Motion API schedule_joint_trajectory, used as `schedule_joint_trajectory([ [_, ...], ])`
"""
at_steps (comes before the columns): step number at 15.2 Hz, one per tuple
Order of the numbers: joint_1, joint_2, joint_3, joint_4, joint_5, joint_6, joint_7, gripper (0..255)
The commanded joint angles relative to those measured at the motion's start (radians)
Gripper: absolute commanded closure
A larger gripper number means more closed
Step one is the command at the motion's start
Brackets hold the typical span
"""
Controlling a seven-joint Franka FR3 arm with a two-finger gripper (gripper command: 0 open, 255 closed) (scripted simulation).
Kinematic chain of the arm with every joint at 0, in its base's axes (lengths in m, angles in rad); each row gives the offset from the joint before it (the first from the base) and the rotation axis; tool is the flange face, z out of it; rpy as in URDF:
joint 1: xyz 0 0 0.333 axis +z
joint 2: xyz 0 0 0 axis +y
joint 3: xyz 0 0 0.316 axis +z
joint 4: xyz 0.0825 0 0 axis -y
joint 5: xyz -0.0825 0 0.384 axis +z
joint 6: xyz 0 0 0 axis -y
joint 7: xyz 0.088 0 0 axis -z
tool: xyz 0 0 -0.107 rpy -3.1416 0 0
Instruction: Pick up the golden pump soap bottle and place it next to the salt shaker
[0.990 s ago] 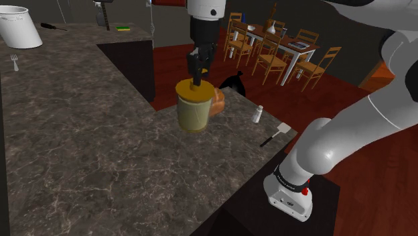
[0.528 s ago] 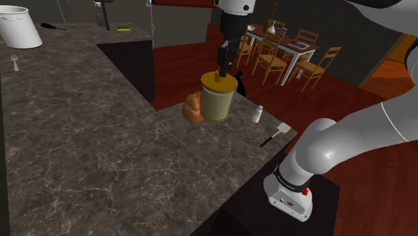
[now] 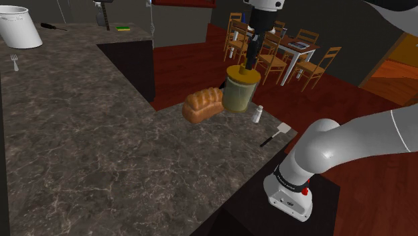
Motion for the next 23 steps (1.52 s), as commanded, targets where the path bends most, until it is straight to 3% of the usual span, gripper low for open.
schedule_joint_trajectory([
  [1,-0.011,-0.023,-0.040,-0.006,-0.025,-0.017,-0.048,255],
  [15,-0.083,-0.057,-0.325,0.071,-0.226,-0.096,-0.392,255],
  [23,-0.090,-0.100,-0.340,-0.053,-0.240,-0.014,-0.389,255],
])
